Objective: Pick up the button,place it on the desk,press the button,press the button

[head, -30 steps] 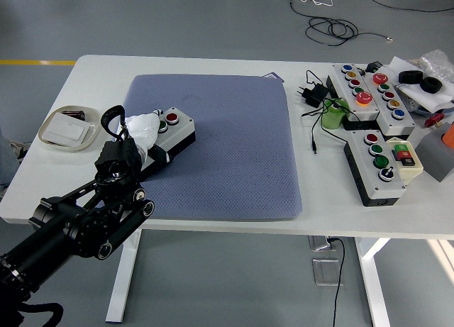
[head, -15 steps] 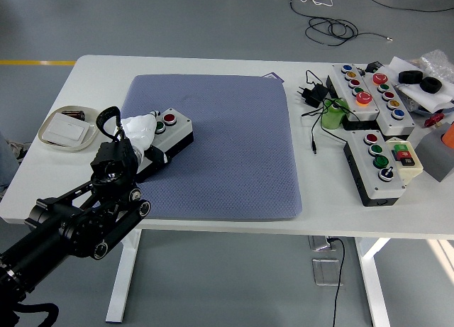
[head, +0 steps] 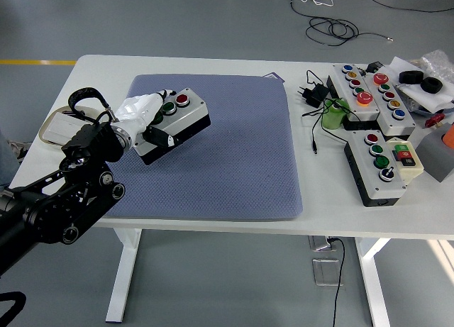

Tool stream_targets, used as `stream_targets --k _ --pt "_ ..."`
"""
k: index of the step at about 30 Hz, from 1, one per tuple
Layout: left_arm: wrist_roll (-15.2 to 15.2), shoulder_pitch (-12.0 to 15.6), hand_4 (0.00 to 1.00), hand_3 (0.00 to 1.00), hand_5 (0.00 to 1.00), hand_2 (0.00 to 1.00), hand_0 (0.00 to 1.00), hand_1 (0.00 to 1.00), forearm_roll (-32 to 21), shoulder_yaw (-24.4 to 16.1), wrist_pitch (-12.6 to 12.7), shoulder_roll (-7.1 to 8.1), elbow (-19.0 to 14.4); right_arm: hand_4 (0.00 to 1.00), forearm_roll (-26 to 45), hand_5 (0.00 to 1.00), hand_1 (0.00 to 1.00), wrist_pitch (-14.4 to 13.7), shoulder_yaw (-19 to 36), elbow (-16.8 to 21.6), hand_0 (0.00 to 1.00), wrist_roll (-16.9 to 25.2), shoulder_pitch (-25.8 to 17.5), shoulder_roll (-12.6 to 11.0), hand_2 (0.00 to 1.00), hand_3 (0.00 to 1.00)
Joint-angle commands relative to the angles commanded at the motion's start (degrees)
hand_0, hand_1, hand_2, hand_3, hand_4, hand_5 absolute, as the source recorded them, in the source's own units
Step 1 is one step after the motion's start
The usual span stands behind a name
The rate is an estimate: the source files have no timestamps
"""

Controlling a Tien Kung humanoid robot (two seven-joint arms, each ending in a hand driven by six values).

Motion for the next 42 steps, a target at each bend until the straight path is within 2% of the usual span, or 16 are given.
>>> stream_targets --k 2,4,6,8,15,18,20,26,27,33,34,39,40,42 --pt "-3.7 -0.1 0.511 0.263 0.002 0.148 0.277 0.204 -0.1 0.1 -0.1 0.12 0.0 0.314 0.0 0.414 0.519 0.0 0.0 0.0 0.653 0.0 0.0 0.0 0.558 0.611" --pt "-8.4 -1.3 0.497 0.249 0.002 0.155 0.291 0.211 0.5 2.4 -1.1 1.76 -0.3 0.314 -0.1 0.415 0.518 0.0 0.0 0.0 0.654 -0.1 -0.1 0.0 0.558 0.609" --pt "-13.0 -2.0 0.497 0.249 0.002 0.155 0.291 0.211 1.3 4.1 -1.5 2.64 -0.3 0.314 -0.5 0.415 0.518 -0.1 0.0 0.0 0.654 -0.2 -0.1 0.0 0.558 0.609" --pt "-15.3 -2.2 0.497 0.249 0.002 0.155 0.291 0.211 1.9 5.1 -1.7 3.12 -0.2 0.314 -1.0 0.415 0.518 -0.2 0.1 0.0 0.654 -0.3 -0.1 0.0 0.558 0.609" --pt "-17.4 -2.7 0.511 0.257 0.002 0.167 0.316 0.232 2.5 8.8 -1.3 4.29 -0.2 0.311 -0.9 0.415 0.519 -0.2 0.0 0.0 0.654 -0.3 -0.2 0.0 0.557 0.609" --pt "-17.3 -3.1 0.511 0.257 0.002 0.167 0.316 0.232 3.5 11.3 -1.5 4.44 0.2 0.311 -1.0 0.415 0.519 -0.3 -0.1 0.0 0.654 -0.4 -0.1 0.0 0.557 0.609" --pt "-17.3 -3.1 0.511 0.257 0.002 0.167 0.316 0.232 3.6 11.5 -1.6 4.44 0.3 0.311 -1.0 0.415 0.519 -0.3 -0.1 0.0 0.654 -0.4 -0.1 0.0 0.557 0.609" --pt "-16.9 -3.4 0.518 0.261 0.002 0.172 0.325 0.24 4.5 12.1 -1.8 3.92 1.1 0.312 -0.8 0.415 0.519 -0.2 -0.4 0.0 0.654 -0.4 -0.2 0.1 0.556 0.609" --pt "-16.8 -3.5 0.535 0.278 0.002 0.219 0.433 0.304 4.7 12.4 -1.7 3.84 1.2 0.312 -0.9 0.415 0.519 -0.2 -0.4 0.0 0.654 -0.4 -0.2 0.2 0.556 0.609" --pt "-16.7 -3.5 0.535 0.278 0.002 0.219 0.433 0.304 4.9 12.6 -1.3 3.63 1.4 0.312 -1.1 0.415 0.519 -0.2 -0.2 0.0 0.654 -0.5 -0.1 0.2 0.557 0.609" --pt "-16.8 -3.4 0.547 0.295 0.002 0.257 0.451 0.327 4.6 12.5 -0.9 3.45 1.7 0.311 -1.1 0.413 0.518 -0.3 -0.3 0.0 0.654 -0.5 -0.1 0.2 0.557 0.609" --pt "-17.9 -3.6 0.547 0.295 0.002 0.257 0.451 0.327 3.6 12.9 0.7 3.04 2.4 0.311 -1.1 0.413 0.518 -0.3 -0.2 0.0 0.654 -0.5 0.0 0.2 0.557 0.609" --pt "-18.0 -3.7 0.561 0.326 0.002 0.309 0.497 0.39 3.4 13.0 0.9 2.97 2.5 0.311 -1.1 0.413 0.518 -0.3 -0.2 0.0 0.654 -0.5 0.0 0.2 0.558 0.608" --pt "-18.2 -3.7 0.561 0.326 0.002 0.309 0.497 0.39 3.0 13.1 1.2 2.78 2.6 0.311 -1.2 0.413 0.518 -0.3 -0.2 0.0 0.654 -0.4 0.1 0.3 0.558 0.608"
